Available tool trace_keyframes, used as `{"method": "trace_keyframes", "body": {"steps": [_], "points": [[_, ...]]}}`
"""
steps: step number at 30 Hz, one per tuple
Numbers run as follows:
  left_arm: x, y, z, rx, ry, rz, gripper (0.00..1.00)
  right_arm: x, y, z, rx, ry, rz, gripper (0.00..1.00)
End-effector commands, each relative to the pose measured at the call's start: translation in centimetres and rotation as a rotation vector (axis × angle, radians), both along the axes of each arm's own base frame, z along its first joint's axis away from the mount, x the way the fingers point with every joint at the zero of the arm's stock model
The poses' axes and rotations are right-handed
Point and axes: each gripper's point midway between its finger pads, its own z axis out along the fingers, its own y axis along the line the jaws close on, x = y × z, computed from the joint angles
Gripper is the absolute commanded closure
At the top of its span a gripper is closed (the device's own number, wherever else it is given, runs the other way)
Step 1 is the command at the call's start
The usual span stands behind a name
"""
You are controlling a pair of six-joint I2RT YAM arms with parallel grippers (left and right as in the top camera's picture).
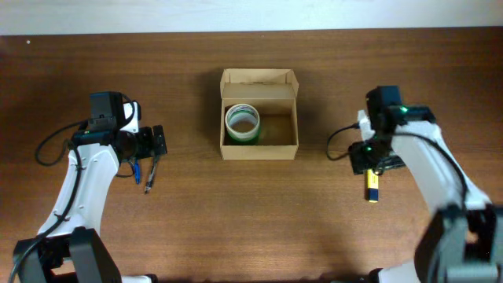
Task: Pack container
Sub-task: 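Move the right gripper to the yellow highlighter and grasp it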
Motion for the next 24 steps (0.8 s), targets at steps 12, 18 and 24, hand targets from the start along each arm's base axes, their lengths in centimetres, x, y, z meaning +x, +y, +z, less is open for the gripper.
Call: {"method": "trace_keyframes", "body": {"steps": [12, 18, 24], "points": [[0.4, 0.0, 0.3, -0.004, -0.009, -0.013, 0.01, -0.4, -3.4, -3.4, 0.195, 0.062, -0.255, 0.36], [0.4, 0.0, 0.3, -0.004, -0.009, -0.013, 0.01, -0.2, -3.1, -4.1, 0.185, 0.047, -0.239, 0.36], [0.4, 0.0, 0.3, -0.004, -0.009, -0.013, 0.01, -1.1, -4.0, -5.7, 0.122, 0.05, -0.264, 0.35]]}}
